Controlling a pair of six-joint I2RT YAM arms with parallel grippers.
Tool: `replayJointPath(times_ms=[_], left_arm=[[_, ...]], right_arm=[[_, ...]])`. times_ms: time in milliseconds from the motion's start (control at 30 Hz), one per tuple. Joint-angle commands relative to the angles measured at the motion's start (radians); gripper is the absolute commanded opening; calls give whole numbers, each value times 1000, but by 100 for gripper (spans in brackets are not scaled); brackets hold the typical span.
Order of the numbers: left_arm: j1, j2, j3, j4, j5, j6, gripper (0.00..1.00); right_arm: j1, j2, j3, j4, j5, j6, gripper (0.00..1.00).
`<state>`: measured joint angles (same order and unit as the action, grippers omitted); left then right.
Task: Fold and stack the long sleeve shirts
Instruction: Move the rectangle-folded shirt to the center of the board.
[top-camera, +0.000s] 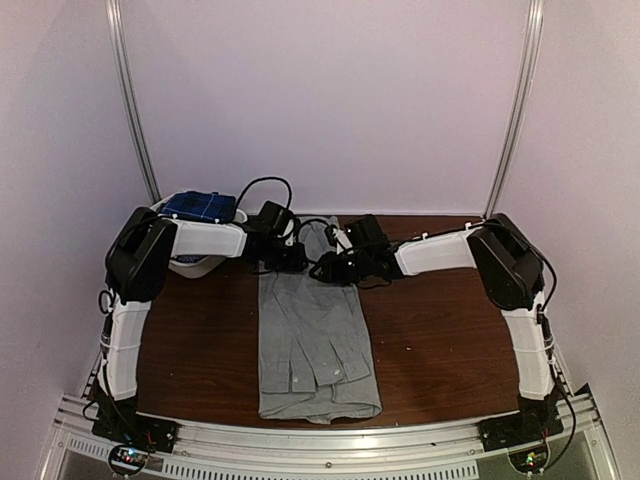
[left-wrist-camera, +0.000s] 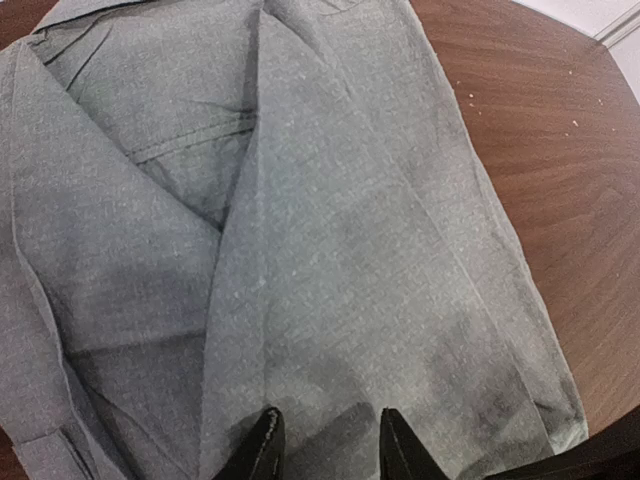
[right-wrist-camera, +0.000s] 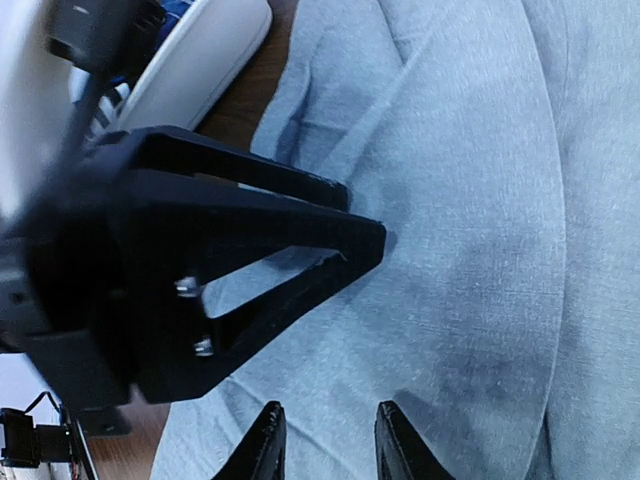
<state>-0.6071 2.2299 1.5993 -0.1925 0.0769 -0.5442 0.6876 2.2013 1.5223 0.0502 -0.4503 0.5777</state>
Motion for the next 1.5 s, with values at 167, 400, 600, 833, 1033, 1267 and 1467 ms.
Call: replayJointPath(times_ms=[167, 400, 600, 833, 1033, 1267, 1467], left_arm=[[8, 123, 126, -18, 30, 38, 32], [-32, 205, 271, -32, 79, 32, 32], [-45, 230, 347, -54, 66, 4, 32], [-34, 122, 264, -38, 8, 1, 33], [-17, -1, 149, -5, -4, 20, 34], [-18, -97, -2, 14, 38, 18, 33], [-19, -247, -224, 52, 62, 13, 33]], right_arm=[[-40, 66, -83, 117, 9, 125, 30], [-84, -68, -316, 208, 103, 191, 30], [-118, -107, -383, 226, 92, 168, 31], [-171, -83, -301, 146, 34, 88, 32], [-184, -48, -156, 63, 9, 25, 33], [-210, 92, 79, 14, -13, 22, 33], [-253, 278, 334, -30, -37, 50, 31]])
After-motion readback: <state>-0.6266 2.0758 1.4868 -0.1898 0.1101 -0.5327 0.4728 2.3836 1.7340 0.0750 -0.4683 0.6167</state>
